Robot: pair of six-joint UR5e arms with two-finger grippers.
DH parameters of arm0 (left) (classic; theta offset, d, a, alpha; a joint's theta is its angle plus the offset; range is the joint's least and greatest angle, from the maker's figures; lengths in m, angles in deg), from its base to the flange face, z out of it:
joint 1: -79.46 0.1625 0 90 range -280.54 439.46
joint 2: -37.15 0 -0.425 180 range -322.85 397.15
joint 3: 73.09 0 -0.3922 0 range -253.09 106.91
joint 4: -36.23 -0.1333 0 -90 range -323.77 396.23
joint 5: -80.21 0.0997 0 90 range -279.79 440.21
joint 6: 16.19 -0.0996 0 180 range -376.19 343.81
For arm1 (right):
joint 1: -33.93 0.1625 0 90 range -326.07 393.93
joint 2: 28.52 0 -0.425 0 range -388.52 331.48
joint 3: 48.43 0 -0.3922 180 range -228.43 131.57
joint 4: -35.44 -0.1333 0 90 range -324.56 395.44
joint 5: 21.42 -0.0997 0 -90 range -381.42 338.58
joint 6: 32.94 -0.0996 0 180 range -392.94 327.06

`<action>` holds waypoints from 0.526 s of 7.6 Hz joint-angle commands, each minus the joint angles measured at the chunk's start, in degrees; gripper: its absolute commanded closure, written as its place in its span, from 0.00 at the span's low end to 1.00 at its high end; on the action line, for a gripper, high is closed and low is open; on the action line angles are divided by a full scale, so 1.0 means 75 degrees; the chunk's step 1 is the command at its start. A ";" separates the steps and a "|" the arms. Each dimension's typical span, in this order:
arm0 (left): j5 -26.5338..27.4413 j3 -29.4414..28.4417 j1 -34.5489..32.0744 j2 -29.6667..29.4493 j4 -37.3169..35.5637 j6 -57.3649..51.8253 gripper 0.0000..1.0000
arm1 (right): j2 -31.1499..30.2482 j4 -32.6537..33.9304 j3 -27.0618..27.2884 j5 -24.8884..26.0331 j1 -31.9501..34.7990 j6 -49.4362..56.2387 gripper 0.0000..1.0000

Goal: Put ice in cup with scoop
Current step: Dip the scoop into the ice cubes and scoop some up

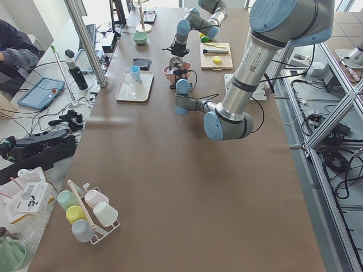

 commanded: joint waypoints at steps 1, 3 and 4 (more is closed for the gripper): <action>0.0015 0.0000 0.0016 0.0000 -0.0093 -0.0015 0.02 | -0.0265 -0.0968 0.0031 0.0005 0.0000 -0.0594 1.00; 0.0003 0.0000 0.0016 0.0000 -0.0106 -0.0015 0.02 | -0.0440 -0.1285 0.0310 -0.0006 0.0000 -0.0759 1.00; 0.0003 0.0000 0.0016 0.0000 -0.0141 -0.0015 0.02 | -0.0581 -0.1391 0.0498 -0.0006 0.0000 -0.0806 1.00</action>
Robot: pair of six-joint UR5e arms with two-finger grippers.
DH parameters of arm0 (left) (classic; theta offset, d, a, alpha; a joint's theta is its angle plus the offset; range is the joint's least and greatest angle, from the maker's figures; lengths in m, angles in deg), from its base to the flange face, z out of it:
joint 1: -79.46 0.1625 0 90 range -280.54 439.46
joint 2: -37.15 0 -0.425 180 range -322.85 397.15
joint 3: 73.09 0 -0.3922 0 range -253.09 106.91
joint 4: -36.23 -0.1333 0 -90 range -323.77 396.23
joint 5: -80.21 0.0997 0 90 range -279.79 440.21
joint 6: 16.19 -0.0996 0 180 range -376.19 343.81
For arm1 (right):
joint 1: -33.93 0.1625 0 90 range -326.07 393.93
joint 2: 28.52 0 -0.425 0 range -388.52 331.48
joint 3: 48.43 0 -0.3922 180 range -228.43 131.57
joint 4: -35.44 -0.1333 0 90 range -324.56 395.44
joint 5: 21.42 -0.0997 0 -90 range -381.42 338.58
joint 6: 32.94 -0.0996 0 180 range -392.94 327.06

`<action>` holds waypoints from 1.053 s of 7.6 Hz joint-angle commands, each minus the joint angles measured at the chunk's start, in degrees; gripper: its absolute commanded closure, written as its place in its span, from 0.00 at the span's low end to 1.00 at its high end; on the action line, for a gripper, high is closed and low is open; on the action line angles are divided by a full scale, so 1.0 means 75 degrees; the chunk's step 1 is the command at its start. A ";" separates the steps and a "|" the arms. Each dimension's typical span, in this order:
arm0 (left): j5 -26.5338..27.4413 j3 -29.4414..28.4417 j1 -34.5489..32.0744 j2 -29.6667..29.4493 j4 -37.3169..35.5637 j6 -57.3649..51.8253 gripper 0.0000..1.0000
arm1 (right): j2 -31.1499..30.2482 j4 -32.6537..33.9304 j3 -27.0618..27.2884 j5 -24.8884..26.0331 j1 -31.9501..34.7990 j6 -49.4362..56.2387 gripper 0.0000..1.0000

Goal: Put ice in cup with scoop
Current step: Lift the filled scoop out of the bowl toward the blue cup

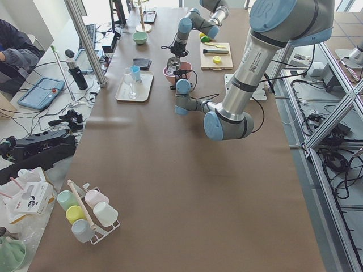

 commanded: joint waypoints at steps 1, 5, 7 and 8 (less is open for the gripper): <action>-0.0002 0.0000 0.0001 0.0000 -0.0056 -0.0005 0.02 | -0.0291 -0.0321 0.0430 -0.0041 0.0000 -0.0127 1.00; -0.0002 0.0000 0.0001 0.0000 -0.0103 -0.0005 0.02 | -0.0619 -0.0720 0.1180 -0.1103 0.0570 -0.0444 1.00; -0.0002 0.0000 0.0001 0.0000 -0.0103 -0.0005 0.02 | -0.0806 -0.0708 0.1240 -0.2204 0.1647 -0.0386 1.00; -0.0002 0.0000 0.0001 0.0000 -0.0103 -0.0005 0.02 | -0.0877 -0.0627 0.1147 -0.2604 0.2174 -0.0432 1.00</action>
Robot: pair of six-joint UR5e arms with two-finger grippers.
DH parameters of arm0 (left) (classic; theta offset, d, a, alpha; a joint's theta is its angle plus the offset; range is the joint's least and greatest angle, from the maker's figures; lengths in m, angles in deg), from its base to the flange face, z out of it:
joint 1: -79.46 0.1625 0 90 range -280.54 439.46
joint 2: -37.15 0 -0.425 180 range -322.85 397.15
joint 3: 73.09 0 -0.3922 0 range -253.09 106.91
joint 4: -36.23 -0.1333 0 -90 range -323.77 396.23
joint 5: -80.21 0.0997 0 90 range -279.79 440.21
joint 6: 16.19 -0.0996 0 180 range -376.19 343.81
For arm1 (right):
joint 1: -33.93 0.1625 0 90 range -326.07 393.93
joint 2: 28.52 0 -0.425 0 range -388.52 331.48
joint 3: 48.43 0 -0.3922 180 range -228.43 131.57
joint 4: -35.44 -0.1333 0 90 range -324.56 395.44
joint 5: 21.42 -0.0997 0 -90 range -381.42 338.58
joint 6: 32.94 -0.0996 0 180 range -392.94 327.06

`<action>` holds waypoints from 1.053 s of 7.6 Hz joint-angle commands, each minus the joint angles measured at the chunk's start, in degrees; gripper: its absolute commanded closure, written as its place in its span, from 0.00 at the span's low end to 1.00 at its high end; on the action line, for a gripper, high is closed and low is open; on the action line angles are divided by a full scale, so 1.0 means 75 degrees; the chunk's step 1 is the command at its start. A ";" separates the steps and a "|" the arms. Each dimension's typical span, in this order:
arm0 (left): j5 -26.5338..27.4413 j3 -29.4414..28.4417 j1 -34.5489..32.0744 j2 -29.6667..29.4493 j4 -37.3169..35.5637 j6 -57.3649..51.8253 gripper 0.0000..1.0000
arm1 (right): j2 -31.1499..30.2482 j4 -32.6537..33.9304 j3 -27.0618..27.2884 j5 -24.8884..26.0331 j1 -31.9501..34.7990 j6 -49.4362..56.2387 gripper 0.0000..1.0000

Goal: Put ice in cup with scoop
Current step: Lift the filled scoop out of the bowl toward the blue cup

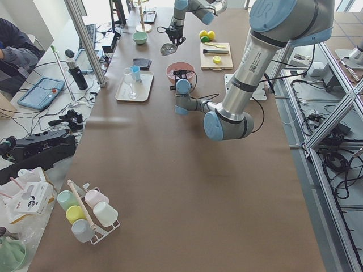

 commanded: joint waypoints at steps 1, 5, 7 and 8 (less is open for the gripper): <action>0.0000 0.0000 0.0000 0.0012 0.0000 0.0000 0.02 | -0.0172 0.0105 -0.0471 -0.1414 0.1429 -0.0143 1.00; 0.0000 0.0582 -0.0117 0.0268 -0.0886 -0.0023 0.02 | 0.1297 0.1542 -0.2846 -0.2990 0.2301 -0.0554 1.00; -0.0023 0.1634 -0.0432 0.0677 -0.2568 -0.0023 0.02 | 0.2703 0.2329 -0.4393 -0.2781 0.2290 -0.0449 1.00; 0.0000 0.2313 -0.0538 0.0958 -0.3715 -0.0023 0.02 | 0.3290 0.2598 -0.5097 -0.2617 0.2290 -0.0251 1.00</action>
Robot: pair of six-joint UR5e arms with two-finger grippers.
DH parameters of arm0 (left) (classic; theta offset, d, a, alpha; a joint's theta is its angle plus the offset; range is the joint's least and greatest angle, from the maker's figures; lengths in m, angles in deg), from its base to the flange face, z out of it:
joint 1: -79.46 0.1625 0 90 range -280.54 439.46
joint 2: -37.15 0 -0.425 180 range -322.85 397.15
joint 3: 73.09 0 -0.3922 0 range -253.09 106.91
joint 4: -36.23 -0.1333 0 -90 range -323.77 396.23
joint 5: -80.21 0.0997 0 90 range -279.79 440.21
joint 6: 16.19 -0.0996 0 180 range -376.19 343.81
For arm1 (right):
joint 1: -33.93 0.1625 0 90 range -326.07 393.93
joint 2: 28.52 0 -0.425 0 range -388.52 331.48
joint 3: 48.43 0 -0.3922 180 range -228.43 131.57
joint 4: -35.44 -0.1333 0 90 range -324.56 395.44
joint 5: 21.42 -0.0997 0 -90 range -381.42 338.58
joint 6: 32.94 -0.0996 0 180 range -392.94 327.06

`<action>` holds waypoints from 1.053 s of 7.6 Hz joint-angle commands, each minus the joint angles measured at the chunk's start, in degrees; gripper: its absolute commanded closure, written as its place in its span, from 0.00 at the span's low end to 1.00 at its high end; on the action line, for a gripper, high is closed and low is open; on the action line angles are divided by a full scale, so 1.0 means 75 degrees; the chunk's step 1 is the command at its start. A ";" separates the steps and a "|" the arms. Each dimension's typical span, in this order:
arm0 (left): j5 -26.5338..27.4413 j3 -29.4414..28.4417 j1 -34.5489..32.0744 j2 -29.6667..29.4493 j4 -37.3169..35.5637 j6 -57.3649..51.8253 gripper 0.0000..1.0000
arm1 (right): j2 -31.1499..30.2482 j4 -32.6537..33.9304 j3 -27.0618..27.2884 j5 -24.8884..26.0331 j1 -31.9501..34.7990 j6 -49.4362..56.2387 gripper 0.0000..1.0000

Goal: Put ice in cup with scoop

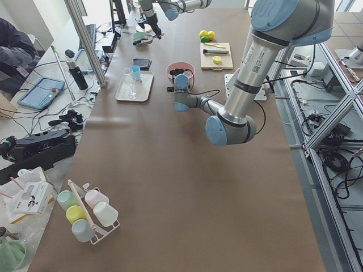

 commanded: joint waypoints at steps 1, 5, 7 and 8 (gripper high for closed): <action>0.0025 0.1663 -0.0367 0.0681 -0.2862 0.0011 0.02 | 0.1734 0.0851 -0.1999 0.0323 -0.0009 0.0389 1.00; 0.0877 0.3039 -0.1174 0.1070 -0.6968 -0.0001 0.02 | 0.3248 0.1801 -0.3983 0.0500 -0.0324 0.0895 1.00; 0.0857 0.3075 -0.2086 0.1245 -0.8410 0.0022 0.02 | 0.3742 0.2223 -0.4698 0.0500 -0.0396 0.1442 1.00; 0.0834 0.3075 -0.2671 0.1594 -0.8648 0.0057 0.02 | 0.3941 0.2318 -0.5154 0.0558 -0.0489 0.1771 1.00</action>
